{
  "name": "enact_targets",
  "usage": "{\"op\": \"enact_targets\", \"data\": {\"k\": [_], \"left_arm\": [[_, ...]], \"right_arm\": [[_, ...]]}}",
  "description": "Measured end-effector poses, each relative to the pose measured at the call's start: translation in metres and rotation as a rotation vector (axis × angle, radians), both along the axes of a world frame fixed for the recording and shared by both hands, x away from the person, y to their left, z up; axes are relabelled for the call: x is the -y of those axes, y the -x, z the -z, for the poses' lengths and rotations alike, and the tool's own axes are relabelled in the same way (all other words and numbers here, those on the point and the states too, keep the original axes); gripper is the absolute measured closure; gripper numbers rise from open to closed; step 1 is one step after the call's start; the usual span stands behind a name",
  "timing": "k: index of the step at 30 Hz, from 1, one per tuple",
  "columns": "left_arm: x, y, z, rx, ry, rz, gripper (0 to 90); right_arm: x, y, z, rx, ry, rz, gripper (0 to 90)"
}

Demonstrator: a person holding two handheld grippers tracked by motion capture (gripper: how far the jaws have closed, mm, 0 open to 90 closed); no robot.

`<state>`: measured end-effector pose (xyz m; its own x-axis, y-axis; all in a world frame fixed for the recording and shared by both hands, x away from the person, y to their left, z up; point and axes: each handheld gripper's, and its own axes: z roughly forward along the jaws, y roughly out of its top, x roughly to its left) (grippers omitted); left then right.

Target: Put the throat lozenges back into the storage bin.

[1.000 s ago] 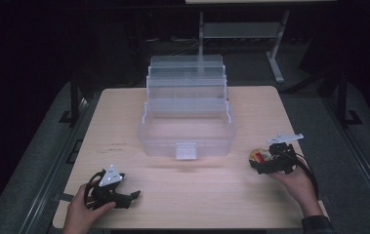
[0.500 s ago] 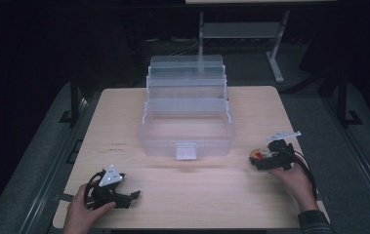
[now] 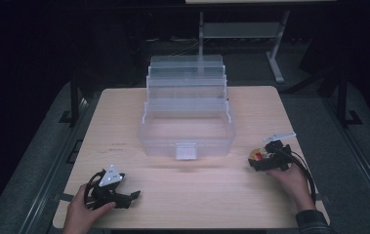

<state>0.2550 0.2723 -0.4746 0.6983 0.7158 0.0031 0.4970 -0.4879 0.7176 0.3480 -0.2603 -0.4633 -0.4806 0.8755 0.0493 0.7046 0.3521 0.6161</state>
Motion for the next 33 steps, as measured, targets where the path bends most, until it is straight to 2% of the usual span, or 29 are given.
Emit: {"op": "enact_targets", "data": {"k": [7,8,10,22,24,33], "left_arm": [[0.0,0.0,0.0,0.0,0.0,0.0,10.8],[0.0,0.0,0.0,0.0,0.0,0.001,10.8],[0.0,0.0,0.0,0.0,0.0,0.001,10.8],[0.0,0.0,0.0,0.0,0.0,0.0,10.8],[0.0,0.0,0.0,0.001,0.0,0.001,10.8],[0.0,0.0001,0.0,0.0,0.0,0.0,10.9]], "right_arm": [[-0.0018,-0.0011,0.0047,-0.015,0.019,-0.002,0.4],[-0.0013,-0.0003,0.0062,-0.005,0.021,-0.006,5.8],[-0.0005,0.0013,0.007,0.003,0.027,-0.002,6.6],[0.0004,0.0026,0.0078,-0.006,0.029,-0.002,7.5],[0.0012,0.0035,0.0074,-0.003,0.023,-0.001,12.3],[0.0021,0.0054,0.006,0.004,0.021,-0.004,18.1]]}}
